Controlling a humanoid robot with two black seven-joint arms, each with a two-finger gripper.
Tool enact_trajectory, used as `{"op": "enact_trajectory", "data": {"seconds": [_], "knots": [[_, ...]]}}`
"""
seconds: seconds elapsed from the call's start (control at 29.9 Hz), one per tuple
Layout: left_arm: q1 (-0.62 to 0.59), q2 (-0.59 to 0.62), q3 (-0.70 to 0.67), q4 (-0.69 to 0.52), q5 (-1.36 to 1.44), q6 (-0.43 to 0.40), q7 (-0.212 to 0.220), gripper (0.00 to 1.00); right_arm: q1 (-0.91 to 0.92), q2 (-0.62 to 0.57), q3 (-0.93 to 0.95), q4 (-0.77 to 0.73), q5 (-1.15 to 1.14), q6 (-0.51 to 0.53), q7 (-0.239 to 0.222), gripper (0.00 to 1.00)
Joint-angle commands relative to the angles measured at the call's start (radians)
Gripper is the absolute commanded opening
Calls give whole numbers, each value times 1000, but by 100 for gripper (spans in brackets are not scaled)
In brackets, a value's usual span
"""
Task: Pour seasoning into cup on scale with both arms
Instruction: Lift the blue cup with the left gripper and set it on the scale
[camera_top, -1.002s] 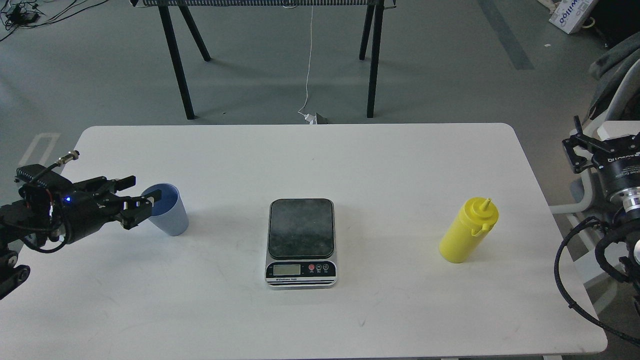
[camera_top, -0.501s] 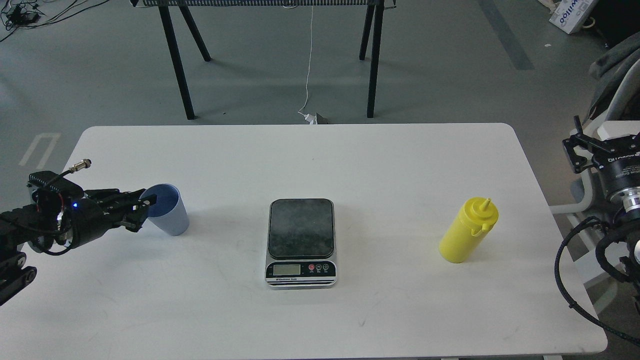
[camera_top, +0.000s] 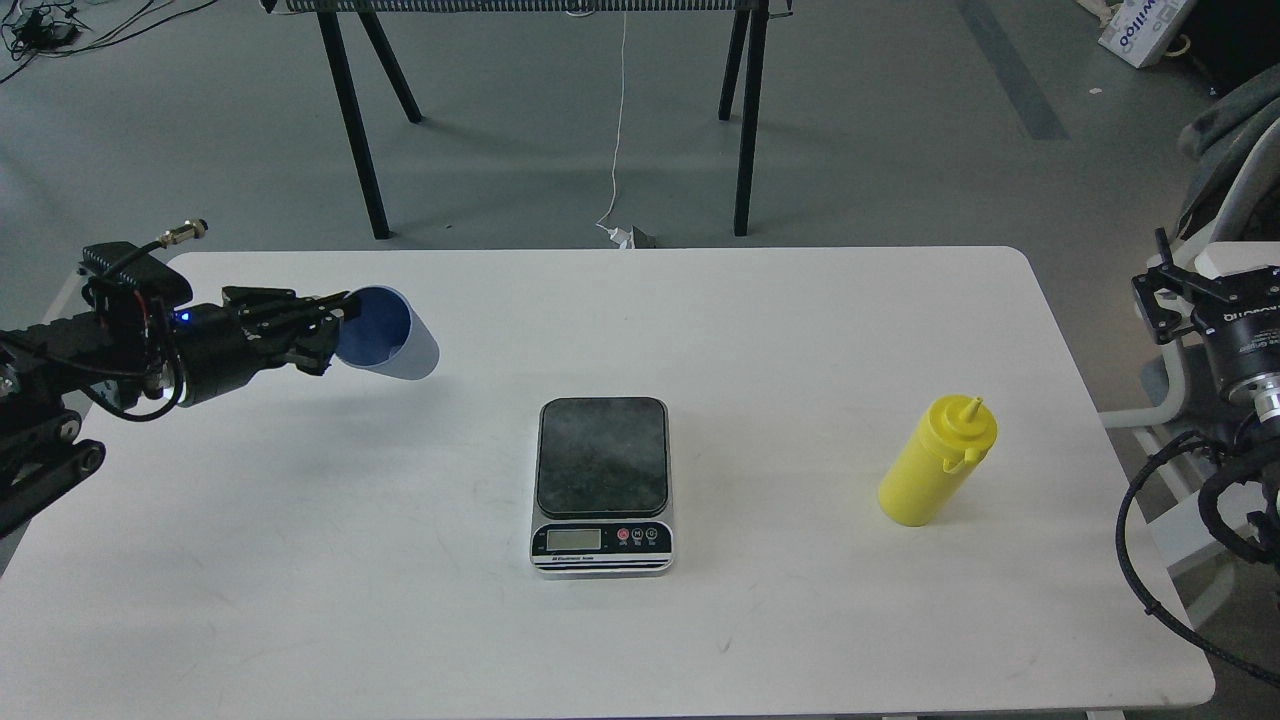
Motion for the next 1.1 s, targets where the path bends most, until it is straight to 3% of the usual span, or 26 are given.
{"op": "enact_trajectory", "data": {"seconds": [0.0, 0.2, 0.5, 1.07], "knots": [[-67, -2, 0, -128, -10, -152, 1, 6, -1, -10, 1, 2, 0, 0, 0, 100], [-124, -117, 32, -153, 106, -234, 12, 5, -7, -27, 1, 8, 0, 0, 0, 100], [-128, -304, 88, -118, 239, -298, 79, 7, -12, -30, 3, 8, 0, 0, 0, 100], [-121, -326, 91, -87, 239, -321, 87, 21, -22, -32, 8, 8, 0, 0, 0, 100]]}}
